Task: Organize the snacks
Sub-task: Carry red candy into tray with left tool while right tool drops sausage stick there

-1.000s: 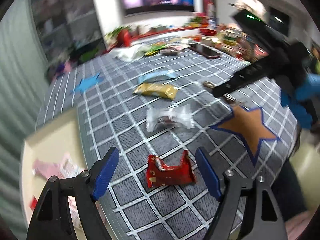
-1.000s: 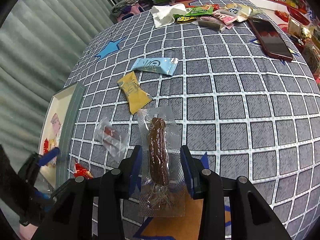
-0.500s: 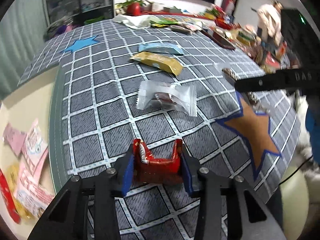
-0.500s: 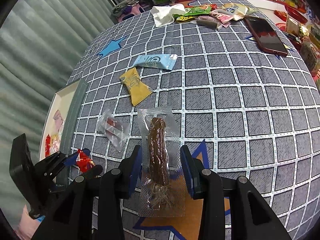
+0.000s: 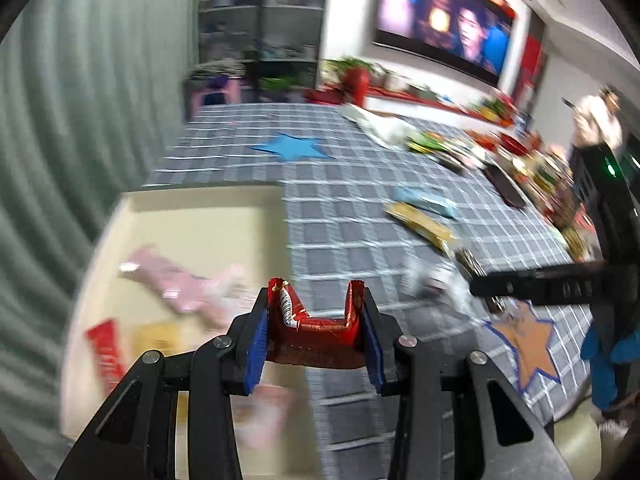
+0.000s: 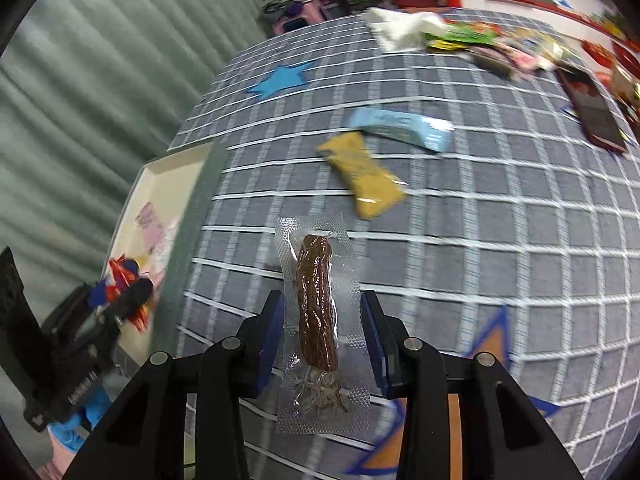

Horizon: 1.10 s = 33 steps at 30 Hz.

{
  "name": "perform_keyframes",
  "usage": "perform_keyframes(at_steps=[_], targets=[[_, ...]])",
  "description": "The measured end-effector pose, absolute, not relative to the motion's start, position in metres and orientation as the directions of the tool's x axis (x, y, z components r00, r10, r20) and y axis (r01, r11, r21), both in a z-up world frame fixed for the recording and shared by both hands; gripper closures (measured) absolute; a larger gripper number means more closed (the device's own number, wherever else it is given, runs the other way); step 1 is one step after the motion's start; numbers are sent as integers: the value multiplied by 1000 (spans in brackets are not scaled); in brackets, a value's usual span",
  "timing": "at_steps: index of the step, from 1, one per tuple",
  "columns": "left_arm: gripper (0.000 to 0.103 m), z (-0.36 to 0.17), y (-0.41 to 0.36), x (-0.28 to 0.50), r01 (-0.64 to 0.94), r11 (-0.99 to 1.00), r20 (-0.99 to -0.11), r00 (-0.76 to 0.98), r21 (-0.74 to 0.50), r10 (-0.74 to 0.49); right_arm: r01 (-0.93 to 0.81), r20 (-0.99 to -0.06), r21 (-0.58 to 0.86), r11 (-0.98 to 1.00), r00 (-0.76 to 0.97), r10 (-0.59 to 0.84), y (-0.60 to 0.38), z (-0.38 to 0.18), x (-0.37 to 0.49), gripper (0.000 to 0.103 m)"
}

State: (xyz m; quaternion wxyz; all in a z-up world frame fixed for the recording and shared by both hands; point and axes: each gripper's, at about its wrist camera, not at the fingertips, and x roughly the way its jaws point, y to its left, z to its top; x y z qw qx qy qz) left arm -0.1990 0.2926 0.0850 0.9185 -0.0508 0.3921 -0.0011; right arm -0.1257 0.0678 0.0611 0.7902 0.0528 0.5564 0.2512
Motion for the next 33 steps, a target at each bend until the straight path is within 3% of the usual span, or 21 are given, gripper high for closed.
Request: perform_keyframes(at_steps=[4, 10, 14, 15, 16, 18, 22, 26, 30, 33], targets=[[59, 82, 333, -202, -151, 986, -722, 690, -72, 53, -408, -849, 373, 834, 214, 484, 124, 66, -119, 62], [59, 70, 366, -203, -232, 968, -738, 669, -100, 84, -503, -826, 403, 764, 159, 540, 207, 77, -110, 62], [49, 63, 372, -202, -271, 957, -740, 664, -107, 106, -539, -820, 401, 741, 149, 552, 243, 77, -101, 57], [48, 61, 371, -203, -270, 956, -737, 669, -119, 97, -542, -830, 392, 744, 141, 540, 250, 73, -98, 45], [48, 61, 369, -203, -260, 957, -734, 674, -130, 83, -535, -851, 365, 762, 141, 507, 253, 68, -94, 22], [41, 63, 358, -204, -228, 962, -721, 691, -147, 54, -522, -864, 329, 787, 171, 474, 245, 65, -91, 12], [33, 70, 313, -202, -115, 979, -682, 731, -167, -30, -458, -883, 247, 854, 257, 394, 196, 63, -78, 12], [23, 71, 250, -197, 11, 978, -656, 740, -211, -150, -283, -896, 168, 944, 356, 266, 123, 60, -51, 12], [23, 49, 200, -188, 0, 991, -676, 731, -134, -92, -112, -904, 101, 989, 405, 138, 64, 57, -22, 12], [23, 33, 196, -181, -39, 989, -691, 719, -144, -73, -40, -898, 85, 996, 430, 94, 38, 53, -4, 12]])
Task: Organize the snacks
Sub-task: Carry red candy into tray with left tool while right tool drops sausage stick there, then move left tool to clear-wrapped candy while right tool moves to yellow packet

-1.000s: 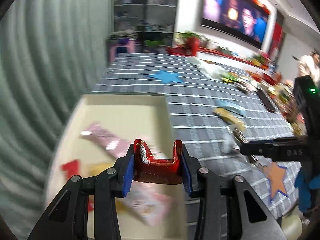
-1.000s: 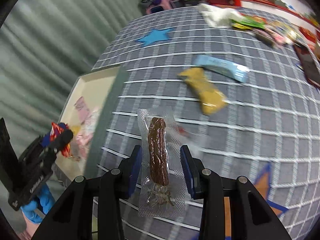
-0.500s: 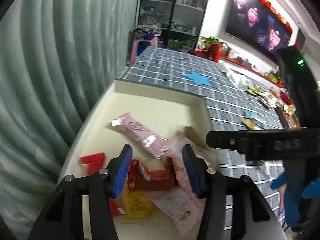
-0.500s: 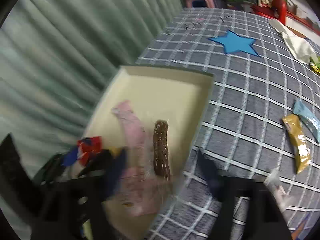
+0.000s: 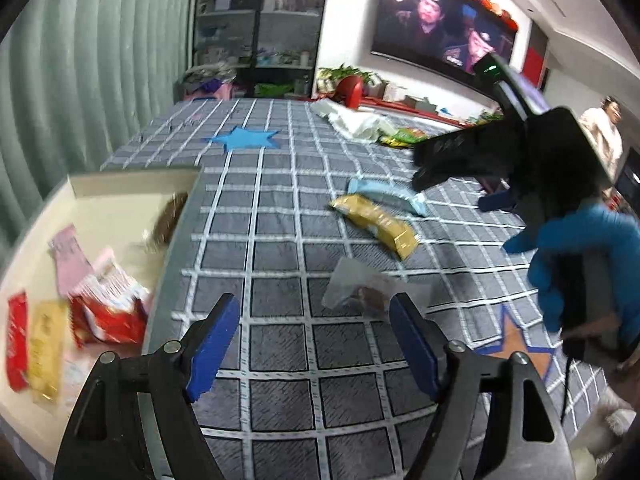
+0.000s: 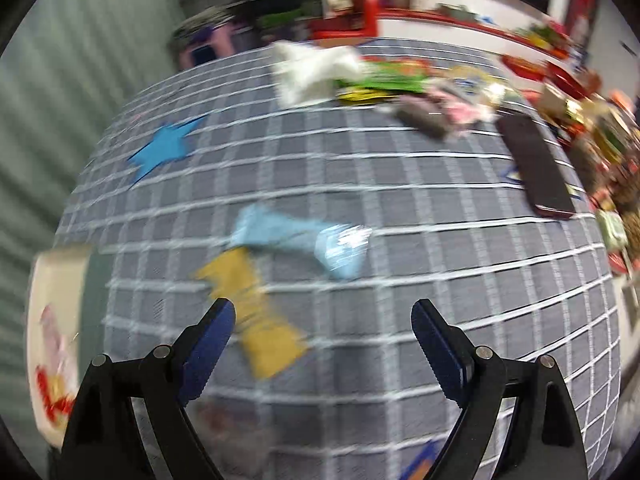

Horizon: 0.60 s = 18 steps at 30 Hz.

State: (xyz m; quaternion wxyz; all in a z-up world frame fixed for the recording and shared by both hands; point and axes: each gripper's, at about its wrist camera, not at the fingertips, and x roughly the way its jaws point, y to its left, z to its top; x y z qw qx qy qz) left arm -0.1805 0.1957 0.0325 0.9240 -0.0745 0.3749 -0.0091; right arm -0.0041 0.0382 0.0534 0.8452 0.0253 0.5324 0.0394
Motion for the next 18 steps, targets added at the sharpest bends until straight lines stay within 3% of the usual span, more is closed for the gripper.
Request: perform_keyframes(at_steps=[9, 10, 11, 18], targets=[[18, 5, 196, -169, -72, 985, -750, 658, -155, -70, 13, -911, 74, 997, 407, 62, 44, 18, 72, 12], [18, 5, 194, -168, -72, 987, -755, 653, -142, -60, -3, -921, 48, 999, 388, 45, 52, 11, 75, 2], [17, 5, 193, -168, -73, 989, -758, 650, -130, -52, -41, -923, -11, 999, 386, 5, 63, 6, 74, 1], [17, 4, 191, -167, -71, 990, -761, 647, -121, -47, -272, -908, -15, 962, 406, 101, 78, 11, -2, 0]])
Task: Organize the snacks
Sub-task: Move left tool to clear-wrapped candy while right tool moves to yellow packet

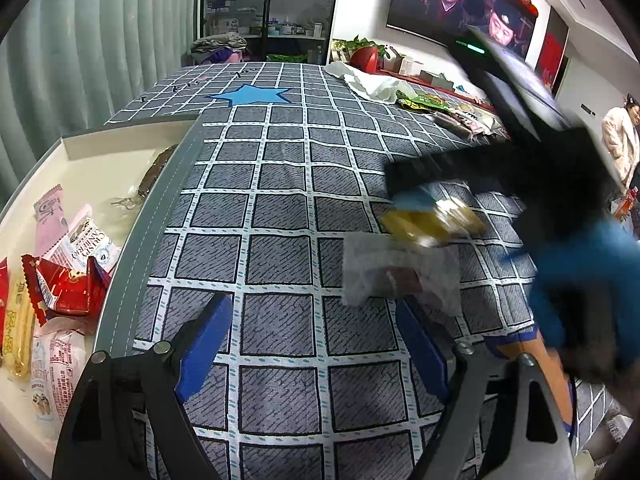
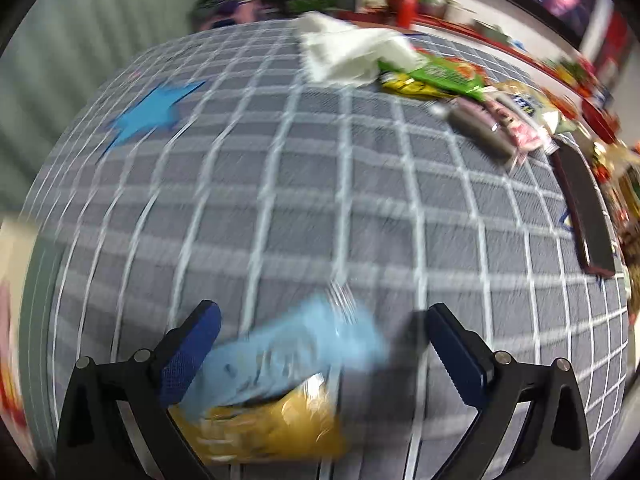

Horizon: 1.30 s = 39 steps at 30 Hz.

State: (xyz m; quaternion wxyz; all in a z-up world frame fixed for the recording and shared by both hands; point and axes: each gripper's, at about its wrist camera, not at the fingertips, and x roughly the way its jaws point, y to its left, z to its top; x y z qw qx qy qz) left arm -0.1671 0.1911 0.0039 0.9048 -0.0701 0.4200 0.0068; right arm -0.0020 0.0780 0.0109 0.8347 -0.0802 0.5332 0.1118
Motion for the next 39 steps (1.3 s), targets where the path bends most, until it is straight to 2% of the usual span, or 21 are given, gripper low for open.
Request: perform_keyframes(at_steps=[8, 13, 22, 24, 39], targets=[[16, 3, 185, -165, -67, 995, -773, 634, -73, -14, -343, -900, -2, 939, 410, 148, 23, 12, -99, 0], [13, -2, 178, -158, -57, 998, -787, 616, -14, 24, -282, -837, 6, 959, 523, 159, -24, 10, -131, 0], [7, -4, 177, -157, -41, 999, -794, 608, -9, 18, -278, -829, 4, 960, 537, 159, -26, 11, -136, 0], [0, -5, 177, -155, -39, 999, -804, 595, -7, 17, -279, -828, 5, 960, 537, 160, -26, 10, -134, 0], [0, -6, 176, -155, -38, 999, -802, 597, -2, 21, -283, -828, 5, 959, 537, 163, -27, 11, -136, 0]])
